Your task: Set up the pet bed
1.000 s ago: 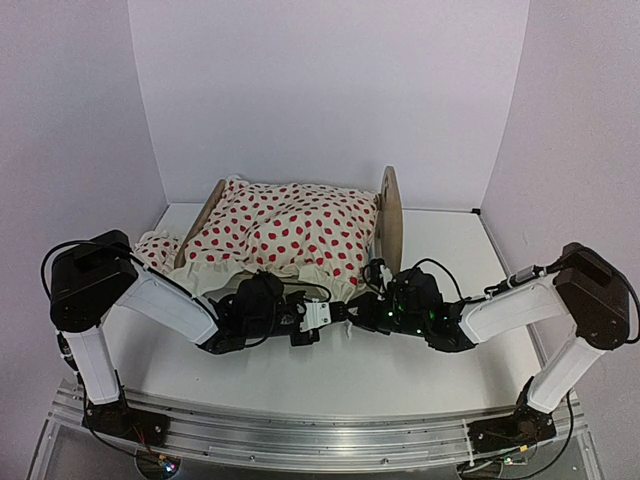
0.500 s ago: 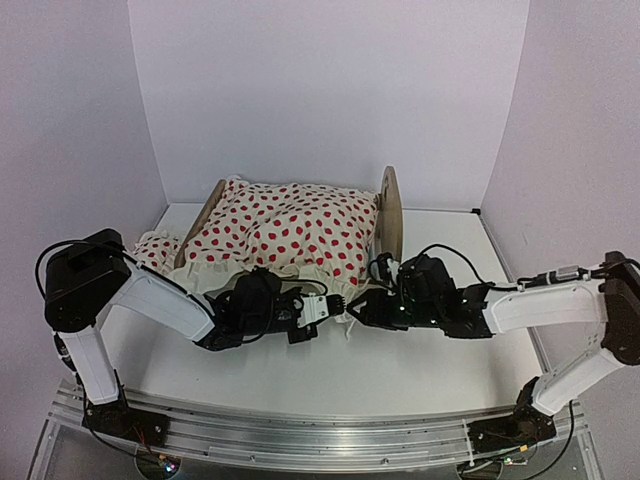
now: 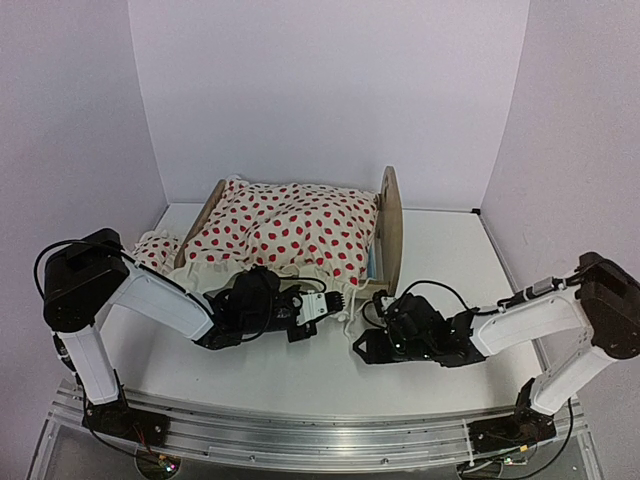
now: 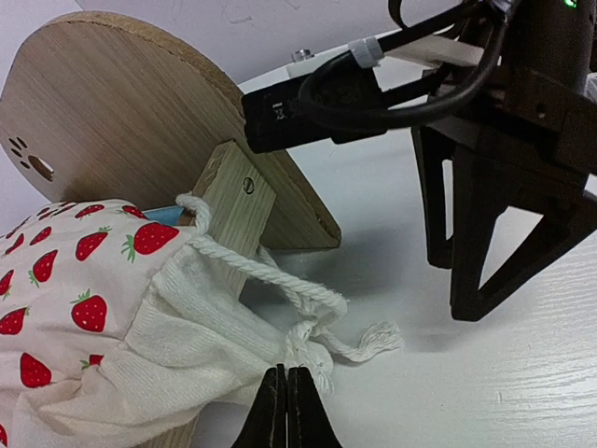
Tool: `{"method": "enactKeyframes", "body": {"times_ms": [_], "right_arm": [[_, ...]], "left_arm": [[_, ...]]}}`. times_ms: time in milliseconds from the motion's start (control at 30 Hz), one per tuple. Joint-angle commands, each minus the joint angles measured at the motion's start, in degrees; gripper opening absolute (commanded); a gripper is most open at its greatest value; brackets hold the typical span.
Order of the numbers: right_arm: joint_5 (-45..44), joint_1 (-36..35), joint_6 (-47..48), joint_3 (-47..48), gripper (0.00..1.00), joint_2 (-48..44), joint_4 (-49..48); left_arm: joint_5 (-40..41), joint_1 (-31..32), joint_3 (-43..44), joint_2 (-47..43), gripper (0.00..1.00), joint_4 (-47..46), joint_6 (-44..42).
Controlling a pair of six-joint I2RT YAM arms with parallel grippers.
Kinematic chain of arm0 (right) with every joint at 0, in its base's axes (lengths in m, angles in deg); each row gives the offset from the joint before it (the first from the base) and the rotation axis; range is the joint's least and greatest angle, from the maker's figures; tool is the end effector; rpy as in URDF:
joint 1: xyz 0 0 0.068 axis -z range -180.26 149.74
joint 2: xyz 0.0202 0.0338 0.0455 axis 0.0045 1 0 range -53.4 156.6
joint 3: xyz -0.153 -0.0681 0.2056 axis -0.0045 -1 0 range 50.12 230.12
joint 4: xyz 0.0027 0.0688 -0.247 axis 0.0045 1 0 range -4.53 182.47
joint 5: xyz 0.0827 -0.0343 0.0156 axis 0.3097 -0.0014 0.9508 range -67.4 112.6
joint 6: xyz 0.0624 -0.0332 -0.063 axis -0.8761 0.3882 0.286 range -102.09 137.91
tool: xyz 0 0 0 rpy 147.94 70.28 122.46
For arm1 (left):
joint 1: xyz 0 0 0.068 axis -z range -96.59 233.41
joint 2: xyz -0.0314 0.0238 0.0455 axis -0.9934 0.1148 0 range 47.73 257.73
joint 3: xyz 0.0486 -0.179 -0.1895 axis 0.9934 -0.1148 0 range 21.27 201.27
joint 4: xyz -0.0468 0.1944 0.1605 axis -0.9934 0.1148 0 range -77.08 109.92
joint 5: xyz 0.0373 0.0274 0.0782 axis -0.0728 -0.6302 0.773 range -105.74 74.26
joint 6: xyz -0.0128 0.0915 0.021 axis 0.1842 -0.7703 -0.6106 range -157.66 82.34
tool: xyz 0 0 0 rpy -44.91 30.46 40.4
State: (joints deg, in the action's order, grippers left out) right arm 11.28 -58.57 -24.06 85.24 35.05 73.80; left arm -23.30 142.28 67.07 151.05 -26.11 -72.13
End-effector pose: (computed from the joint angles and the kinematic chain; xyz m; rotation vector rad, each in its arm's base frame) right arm 0.1836 0.2654 0.1083 -0.2329 2.3652 0.6672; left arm 0.2018 -0.3559 0.1424 1.4517 1.2445 -0.4136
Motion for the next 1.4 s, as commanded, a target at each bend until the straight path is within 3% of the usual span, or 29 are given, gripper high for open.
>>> {"method": "enactKeyframes", "body": {"times_ms": [0,233,600,667,900,1000,1067,1233,1367], "right_arm": [[-4.1,-0.25,2.95,-0.16,0.46,3.56,-14.11],[-8.86,-0.92,10.66,0.09,0.48,11.19,-25.22],[-14.75,-0.96,13.42,0.0,0.45,20.04,-32.37],[-14.56,-1.01,13.54,0.18,0.39,21.29,-32.77],[-15.15,-0.95,11.62,-1.88,0.01,21.49,-32.96],[-15.59,-0.98,10.07,-5.45,0.0,17.01,-32.56],[-14.53,-0.97,10.1,-6.5,0.0,10.59,-26.82],[-14.08,-0.95,14.56,0.17,0.0,-7.03,0.24],[-18.2,-0.94,20.43,6.29,0.0,-16.92,14.36]], "left_arm": [[-0.59,-0.3,1.57,-2.33,0.0,-0.61,0.07],[-0.89,-0.32,1.91,-2.0,0.0,-0.89,0.13],[-1.06,-0.51,1.82,-2.41,0.0,-1.05,0.12],[-1.14,-0.59,1.71,-2.43,0.0,-0.98,0.2],[-0.62,-0.94,1.81,-2.92,0.0,-0.8,0.55],[-0.45,-1.33,1.89,-3.61,0.0,1.2,0.33],[-0.61,-1.71,1.52,-4.5,0.0,3.09,0.02],[-2.09,-1.74,-0.55,-6.9,0.0,7.25,-0.37],[-4.3,-1.73,-1.83,-7.08,0.0,11.13,-1.4]]}}
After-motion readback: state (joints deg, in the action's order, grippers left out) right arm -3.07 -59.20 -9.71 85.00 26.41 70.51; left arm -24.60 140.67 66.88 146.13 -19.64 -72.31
